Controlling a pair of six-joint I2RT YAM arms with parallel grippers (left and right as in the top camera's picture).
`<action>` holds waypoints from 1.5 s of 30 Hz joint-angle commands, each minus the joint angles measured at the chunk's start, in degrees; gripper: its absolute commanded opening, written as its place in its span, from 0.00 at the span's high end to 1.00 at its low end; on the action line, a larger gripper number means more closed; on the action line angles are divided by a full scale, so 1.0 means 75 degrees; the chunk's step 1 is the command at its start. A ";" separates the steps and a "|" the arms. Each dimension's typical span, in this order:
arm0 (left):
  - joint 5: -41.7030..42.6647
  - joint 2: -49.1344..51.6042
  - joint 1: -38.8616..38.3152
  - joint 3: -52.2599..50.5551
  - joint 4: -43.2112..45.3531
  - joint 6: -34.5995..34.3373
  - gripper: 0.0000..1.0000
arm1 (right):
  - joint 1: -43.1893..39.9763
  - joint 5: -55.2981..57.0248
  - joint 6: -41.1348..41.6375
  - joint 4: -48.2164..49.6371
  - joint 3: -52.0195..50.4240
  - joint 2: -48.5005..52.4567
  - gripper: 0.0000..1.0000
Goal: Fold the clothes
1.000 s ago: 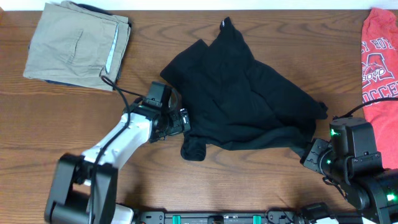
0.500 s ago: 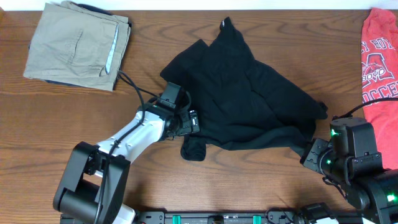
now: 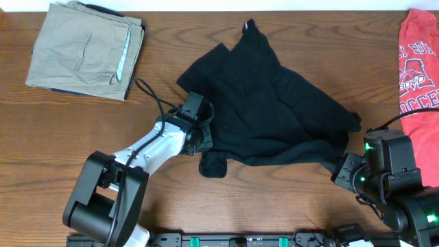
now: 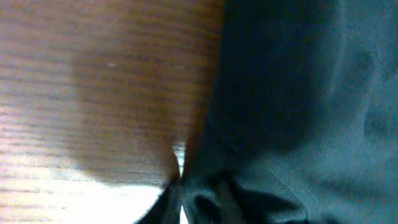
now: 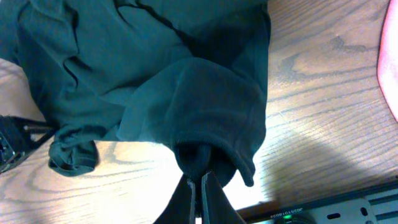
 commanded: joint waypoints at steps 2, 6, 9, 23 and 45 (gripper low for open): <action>-0.0326 0.0166 -0.0026 -0.0125 -0.0358 -0.0009 0.94 | -0.0058 0.0026 -0.0152 -0.0032 0.0073 0.0009 0.99; -0.1303 -0.0137 -0.0026 0.0187 -0.1384 -0.0009 0.94 | -0.0058 0.0029 -0.0152 -0.0020 0.0073 0.0009 0.98; -0.1868 -0.0490 -0.0026 0.0522 -0.2209 -0.0006 0.94 | -0.0058 0.0029 -0.0152 0.0003 0.0073 0.0009 0.98; -0.1032 -0.2588 -0.0026 0.0819 -0.3016 0.0096 0.34 | -0.0058 0.0023 -0.0149 0.0187 0.0073 0.0009 0.98; -0.0909 0.0490 -0.0044 0.0772 -0.1472 0.0603 0.24 | -0.0058 -0.0114 -0.0207 0.0230 0.0073 0.0009 0.98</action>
